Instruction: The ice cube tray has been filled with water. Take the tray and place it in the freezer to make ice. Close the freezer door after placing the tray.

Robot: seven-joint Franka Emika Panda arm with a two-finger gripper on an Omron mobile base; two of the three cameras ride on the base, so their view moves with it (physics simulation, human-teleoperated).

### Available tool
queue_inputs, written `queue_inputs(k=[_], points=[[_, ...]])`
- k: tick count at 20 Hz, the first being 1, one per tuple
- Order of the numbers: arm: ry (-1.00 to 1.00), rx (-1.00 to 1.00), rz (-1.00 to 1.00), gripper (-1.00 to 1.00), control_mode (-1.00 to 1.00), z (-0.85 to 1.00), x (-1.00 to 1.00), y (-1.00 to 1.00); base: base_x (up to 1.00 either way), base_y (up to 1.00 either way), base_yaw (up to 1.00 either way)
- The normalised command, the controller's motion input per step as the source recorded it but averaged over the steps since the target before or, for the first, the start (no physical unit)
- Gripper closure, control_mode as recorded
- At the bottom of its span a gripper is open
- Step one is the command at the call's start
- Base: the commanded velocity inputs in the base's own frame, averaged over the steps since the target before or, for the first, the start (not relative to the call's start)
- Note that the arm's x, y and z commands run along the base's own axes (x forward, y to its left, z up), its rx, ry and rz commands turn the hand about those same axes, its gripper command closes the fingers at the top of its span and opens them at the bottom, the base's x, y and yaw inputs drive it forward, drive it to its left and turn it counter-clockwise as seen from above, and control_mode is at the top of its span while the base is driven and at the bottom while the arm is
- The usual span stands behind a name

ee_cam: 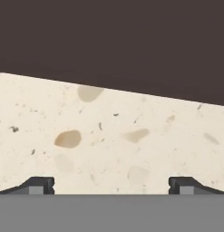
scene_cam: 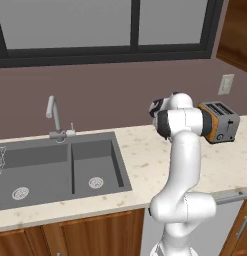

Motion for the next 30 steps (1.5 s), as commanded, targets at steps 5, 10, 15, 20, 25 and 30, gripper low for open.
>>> queue_inputs(k=[5, 10, 15, 20, 25, 30], points=[[0.0, 0.0, 0.01, -1.0, -1.0, -0.19, 0.21, -0.09, 0.0, 0.0, 0.0], [0.01, 0.0, 0.01, -1.0, -1.0, -0.18, 0.23, -0.07, 0.0, 0.0, 0.0], [0.01, 0.0, 0.01, -1.0, -1.0, -0.15, 0.28, -0.03, 0.0, 0.0, 0.0], [0.03, 0.0, 0.01, -1.0, -1.0, -0.19, 0.24, -0.03, 0.0, 0.0, 0.0], [0.04, 0.0, 0.0, -1.0, -1.0, -0.24, 0.2, -0.02, 0.0, 0.0, 0.0], [0.09, 0.0, 0.0, -1.0, -1.0, -0.35, -0.1, -0.08, 0.0, 0.0, 0.0]])
